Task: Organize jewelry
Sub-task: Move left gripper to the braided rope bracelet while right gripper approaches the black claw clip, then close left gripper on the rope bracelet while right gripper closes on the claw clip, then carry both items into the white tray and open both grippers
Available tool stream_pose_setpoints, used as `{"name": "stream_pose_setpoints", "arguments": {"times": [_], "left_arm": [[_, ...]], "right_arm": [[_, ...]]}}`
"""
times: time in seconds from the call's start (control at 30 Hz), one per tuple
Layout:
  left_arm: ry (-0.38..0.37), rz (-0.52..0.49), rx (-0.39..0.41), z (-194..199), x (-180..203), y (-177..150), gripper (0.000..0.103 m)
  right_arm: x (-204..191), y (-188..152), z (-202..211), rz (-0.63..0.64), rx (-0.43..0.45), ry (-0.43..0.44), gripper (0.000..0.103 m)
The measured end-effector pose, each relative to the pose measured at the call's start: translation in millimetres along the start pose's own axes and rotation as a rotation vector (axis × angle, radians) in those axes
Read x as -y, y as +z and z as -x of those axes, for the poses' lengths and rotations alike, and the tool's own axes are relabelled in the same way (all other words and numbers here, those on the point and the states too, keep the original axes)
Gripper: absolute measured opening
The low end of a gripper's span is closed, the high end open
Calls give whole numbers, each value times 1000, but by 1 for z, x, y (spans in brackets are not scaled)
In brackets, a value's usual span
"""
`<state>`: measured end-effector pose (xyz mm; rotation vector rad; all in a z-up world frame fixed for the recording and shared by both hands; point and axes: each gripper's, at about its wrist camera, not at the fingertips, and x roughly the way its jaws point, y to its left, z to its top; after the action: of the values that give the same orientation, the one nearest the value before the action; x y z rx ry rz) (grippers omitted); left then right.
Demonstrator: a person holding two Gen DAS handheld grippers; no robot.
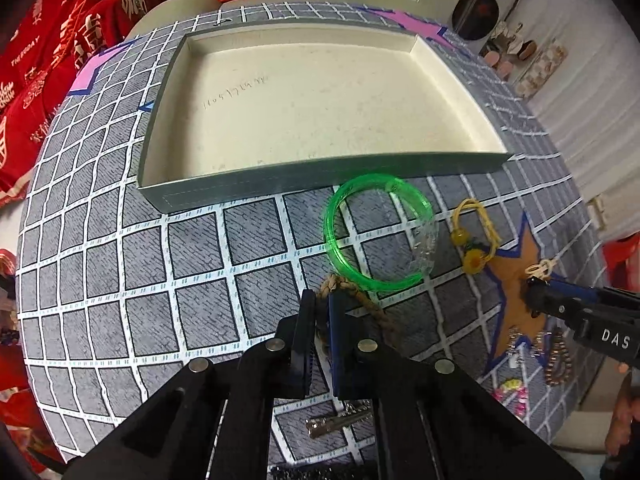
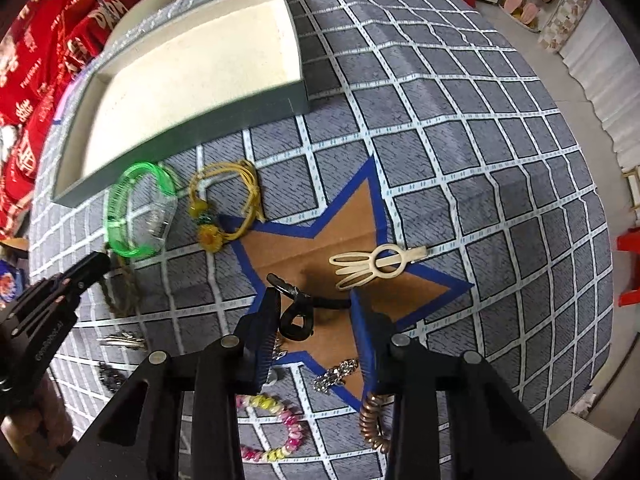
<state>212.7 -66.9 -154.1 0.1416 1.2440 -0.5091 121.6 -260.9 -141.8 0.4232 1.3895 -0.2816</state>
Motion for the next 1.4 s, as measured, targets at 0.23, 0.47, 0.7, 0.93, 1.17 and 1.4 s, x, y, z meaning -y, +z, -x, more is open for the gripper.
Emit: {"name": "stream_pose_setpoints", "arguments": {"times": [0.23, 0.47, 0.7, 0.93, 1.17, 1.4], "left_arm": [[-48, 35, 39, 28, -3, 5, 14], [-64, 102, 121, 68, -10, 43, 14], [-22, 139, 182, 71, -22, 100, 14], [42, 177, 175, 30, -35, 149, 14], [119, 199, 120, -22, -46, 168, 14], [183, 183, 90, -50, -50, 175, 14]], "right_arm": [[11, 19, 33, 1, 38, 72, 38], [-6, 59, 61, 79, 84, 127, 38], [-40, 124, 58, 162, 114, 176, 38], [-65, 181, 31, 230, 105, 203, 38], [-87, 220, -16, 269, 76, 188, 38], [-99, 233, -50, 314, 49, 146, 38]]}}
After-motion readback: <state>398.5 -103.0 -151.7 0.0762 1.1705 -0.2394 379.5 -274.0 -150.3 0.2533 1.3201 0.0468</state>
